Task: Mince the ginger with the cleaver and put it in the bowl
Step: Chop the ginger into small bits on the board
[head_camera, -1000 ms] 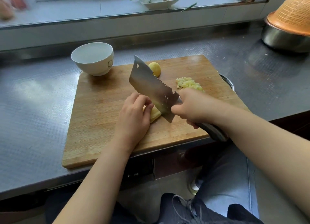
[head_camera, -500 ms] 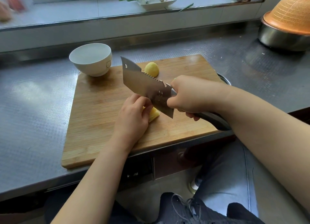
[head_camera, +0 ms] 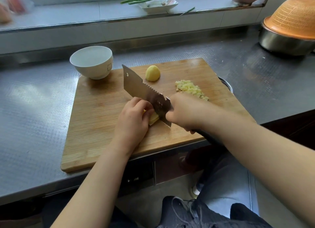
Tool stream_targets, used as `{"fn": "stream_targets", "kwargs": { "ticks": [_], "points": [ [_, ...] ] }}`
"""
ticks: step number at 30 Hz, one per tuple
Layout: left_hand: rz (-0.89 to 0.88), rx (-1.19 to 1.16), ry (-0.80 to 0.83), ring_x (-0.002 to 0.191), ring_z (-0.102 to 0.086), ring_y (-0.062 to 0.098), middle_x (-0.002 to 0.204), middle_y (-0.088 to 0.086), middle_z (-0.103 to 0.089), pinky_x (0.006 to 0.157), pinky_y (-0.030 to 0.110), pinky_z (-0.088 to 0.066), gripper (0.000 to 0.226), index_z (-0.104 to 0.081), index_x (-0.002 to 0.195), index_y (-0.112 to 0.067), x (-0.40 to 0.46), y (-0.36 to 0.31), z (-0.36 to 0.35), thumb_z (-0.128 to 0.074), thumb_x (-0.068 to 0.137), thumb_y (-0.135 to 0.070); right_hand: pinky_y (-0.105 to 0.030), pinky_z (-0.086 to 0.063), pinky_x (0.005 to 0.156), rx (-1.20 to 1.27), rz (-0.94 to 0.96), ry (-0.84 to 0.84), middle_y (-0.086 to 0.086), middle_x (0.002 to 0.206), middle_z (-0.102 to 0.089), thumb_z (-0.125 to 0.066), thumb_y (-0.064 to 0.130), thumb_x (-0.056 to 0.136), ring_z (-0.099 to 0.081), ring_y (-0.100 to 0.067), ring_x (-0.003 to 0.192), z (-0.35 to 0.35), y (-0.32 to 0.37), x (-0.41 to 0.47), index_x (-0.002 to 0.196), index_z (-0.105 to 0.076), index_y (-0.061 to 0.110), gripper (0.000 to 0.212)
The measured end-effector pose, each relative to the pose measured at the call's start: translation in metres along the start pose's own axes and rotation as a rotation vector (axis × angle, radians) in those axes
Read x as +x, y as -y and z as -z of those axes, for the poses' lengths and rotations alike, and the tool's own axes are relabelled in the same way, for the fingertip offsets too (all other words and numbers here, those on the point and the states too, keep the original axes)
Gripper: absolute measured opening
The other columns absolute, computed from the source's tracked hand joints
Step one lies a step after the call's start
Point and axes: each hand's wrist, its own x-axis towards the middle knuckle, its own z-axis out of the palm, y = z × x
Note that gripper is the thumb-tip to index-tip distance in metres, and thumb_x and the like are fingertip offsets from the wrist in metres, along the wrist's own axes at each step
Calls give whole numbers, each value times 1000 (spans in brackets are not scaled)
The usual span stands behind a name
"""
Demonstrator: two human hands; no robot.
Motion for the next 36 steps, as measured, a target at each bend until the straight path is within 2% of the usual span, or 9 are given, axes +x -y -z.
{"fn": "stream_targets", "kwargs": {
  "ticks": [3,6,11,18,28,31,36],
  "points": [
    [-13,40,-34,81,-46,9,93,-6,-54,70,21,-34,3,-64,87,-11,-2,-3,2,-66,87,-9,-37,-59,48,111,-28,-49,-11,69,-63,-51,15,92,-61,-25,51,-4,-10,-2,88,-56,7,10],
    [-35,43,-51,80,-45,10,91,-9,-49,69,21,-32,6,-62,86,-12,-3,-4,3,-66,85,-7,-33,-54,47,222,-32,-33,-15,70,-57,-51,11,92,-54,-24,49,0,-16,-1,95,-56,1,12],
    [-46,56,-10,84,-46,13,96,1,-56,70,26,-37,8,-62,88,-11,-3,-5,3,-63,85,-3,-32,-52,47,224,31,-30,-19,72,-60,-52,12,93,-56,-24,50,14,-13,-5,98,-57,1,14],
    [-32,53,1,85,-50,16,99,3,-59,69,25,-37,7,-64,91,-11,-3,-4,3,-64,86,-6,-30,-54,47,167,70,-23,-17,74,-62,-53,14,94,-57,-20,49,23,-4,-9,98,-57,4,11],
    [-4,48,2,86,-45,10,101,2,-60,70,24,-34,6,-66,91,-12,-2,-3,4,-64,87,-9,-27,-52,44,113,1,59,-13,68,-61,-51,12,94,-56,-18,47,31,8,-2,94,-56,3,11],
    [-3,58,4,84,-47,13,98,2,-60,70,24,-34,6,-67,91,-11,-2,-3,3,-64,87,-9,-28,-53,46,82,-17,101,-11,63,-60,-51,11,95,-56,-18,46,35,15,4,93,-57,2,11],
    [-7,52,1,87,-53,21,95,4,-60,71,25,-36,6,-66,91,-10,-2,-1,2,-65,85,-7,-31,-56,47,44,-32,101,-14,69,-61,-49,10,96,-59,-22,49,20,18,6,90,-56,2,13]
  ]
}}
